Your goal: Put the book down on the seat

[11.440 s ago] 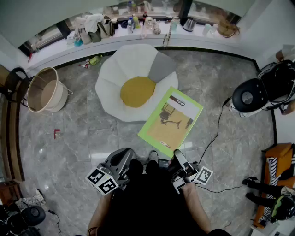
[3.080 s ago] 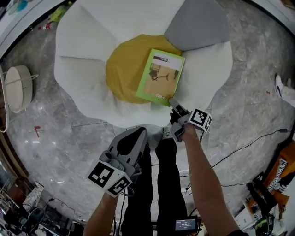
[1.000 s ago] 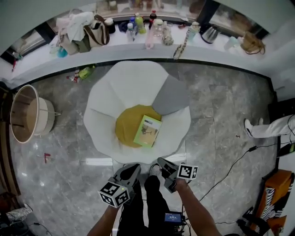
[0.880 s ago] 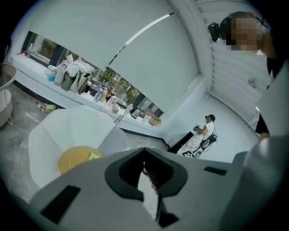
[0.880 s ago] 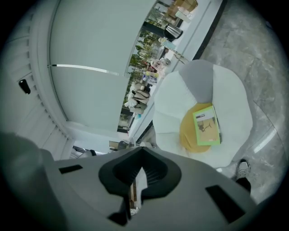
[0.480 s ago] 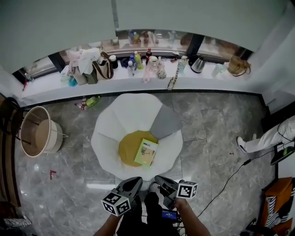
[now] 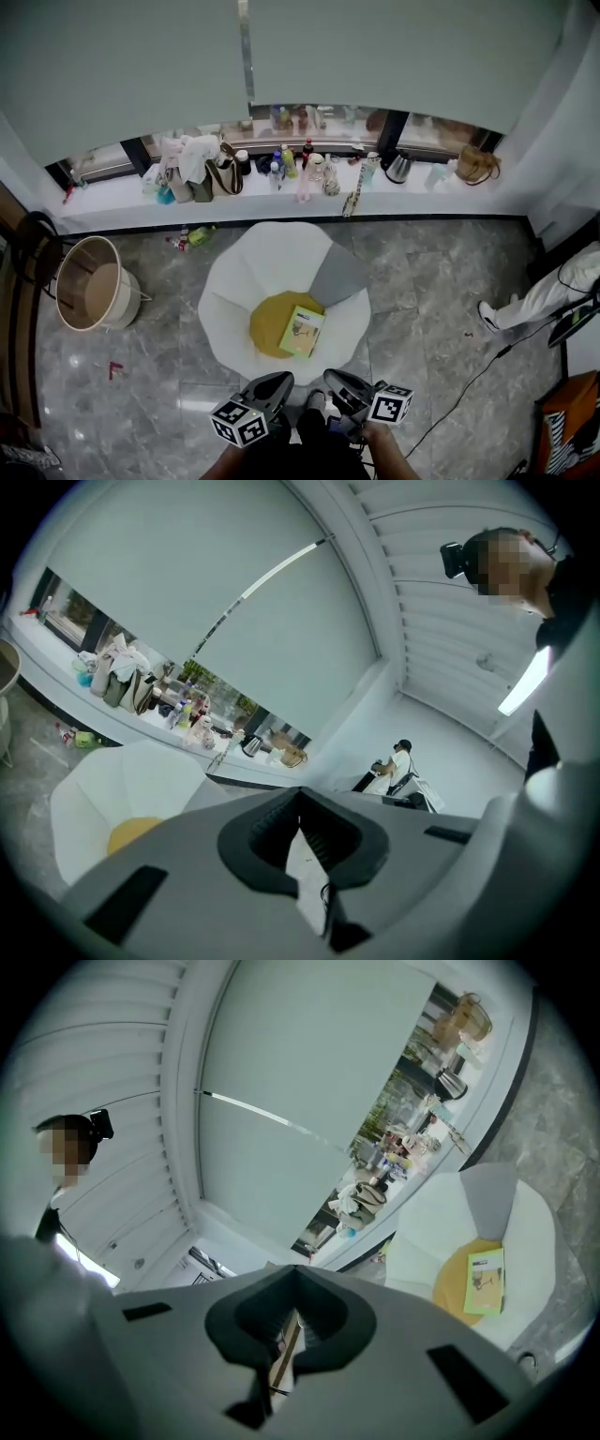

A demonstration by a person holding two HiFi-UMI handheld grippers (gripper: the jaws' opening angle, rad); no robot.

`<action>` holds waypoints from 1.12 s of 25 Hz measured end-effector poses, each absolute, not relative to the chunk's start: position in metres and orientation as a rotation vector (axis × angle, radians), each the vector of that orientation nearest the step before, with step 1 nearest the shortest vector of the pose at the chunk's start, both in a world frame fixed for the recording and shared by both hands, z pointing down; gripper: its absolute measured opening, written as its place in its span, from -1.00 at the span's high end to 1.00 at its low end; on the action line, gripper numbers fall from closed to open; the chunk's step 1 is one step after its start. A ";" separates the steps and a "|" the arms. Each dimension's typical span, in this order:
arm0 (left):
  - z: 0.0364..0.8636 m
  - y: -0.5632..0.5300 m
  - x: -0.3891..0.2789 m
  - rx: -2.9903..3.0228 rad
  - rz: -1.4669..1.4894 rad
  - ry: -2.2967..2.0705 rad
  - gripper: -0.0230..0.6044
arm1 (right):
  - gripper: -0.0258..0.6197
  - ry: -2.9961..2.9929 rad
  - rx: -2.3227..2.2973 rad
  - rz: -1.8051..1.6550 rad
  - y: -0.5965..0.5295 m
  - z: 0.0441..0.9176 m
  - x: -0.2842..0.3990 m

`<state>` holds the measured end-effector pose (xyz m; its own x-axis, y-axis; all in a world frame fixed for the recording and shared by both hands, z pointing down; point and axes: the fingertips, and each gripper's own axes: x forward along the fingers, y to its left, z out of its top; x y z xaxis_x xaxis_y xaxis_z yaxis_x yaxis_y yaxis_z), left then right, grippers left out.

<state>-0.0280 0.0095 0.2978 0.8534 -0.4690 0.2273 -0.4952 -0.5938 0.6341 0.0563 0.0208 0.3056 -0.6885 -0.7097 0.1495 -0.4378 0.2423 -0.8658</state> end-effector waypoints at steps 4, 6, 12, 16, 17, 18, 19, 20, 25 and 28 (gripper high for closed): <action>0.276 0.013 -0.036 2.335 0.020 -0.698 0.89 | 0.88 2.312 -1.074 -1.353 0.029 0.279 0.045; 0.265 0.012 -0.038 2.365 0.007 -0.701 0.89 | 0.88 2.346 -1.077 -1.314 0.032 0.270 0.041; 0.238 0.010 -0.047 2.442 -0.010 -0.708 0.89 | 0.88 2.402 -1.115 -1.207 0.036 0.249 0.028; 0.236 0.018 -0.049 2.456 0.005 -0.700 0.89 | 0.88 2.376 -1.139 -1.209 0.041 0.251 0.028; 0.237 0.020 -0.049 2.455 0.007 -0.697 0.89 | 0.88 2.372 -1.141 -1.211 0.042 0.251 0.028; 0.237 0.022 -0.049 2.453 0.009 -0.695 0.89 | 0.88 2.368 -1.139 -1.211 0.043 0.250 0.029; 0.236 0.023 -0.049 2.450 0.011 -0.694 0.89 | 0.88 2.364 -1.134 -1.212 0.044 0.249 0.029; 0.236 0.024 -0.049 2.448 0.012 -0.695 0.89 | 0.88 2.359 -1.126 -1.213 0.044 0.248 0.030; 0.232 0.019 -0.048 2.442 -0.014 -0.712 0.89 | 0.88 2.344 -1.086 -1.215 0.041 0.246 0.034; 0.227 0.017 -0.047 2.448 -0.023 -0.710 0.89 | 0.88 2.354 -1.078 -1.204 0.040 0.242 0.038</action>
<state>-0.0468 0.0174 0.2273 0.8580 -0.4942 0.1399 -0.4843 -0.6878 0.5407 0.0383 0.0396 0.2423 -0.6801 -0.7288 0.0795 -0.4908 0.3721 -0.7878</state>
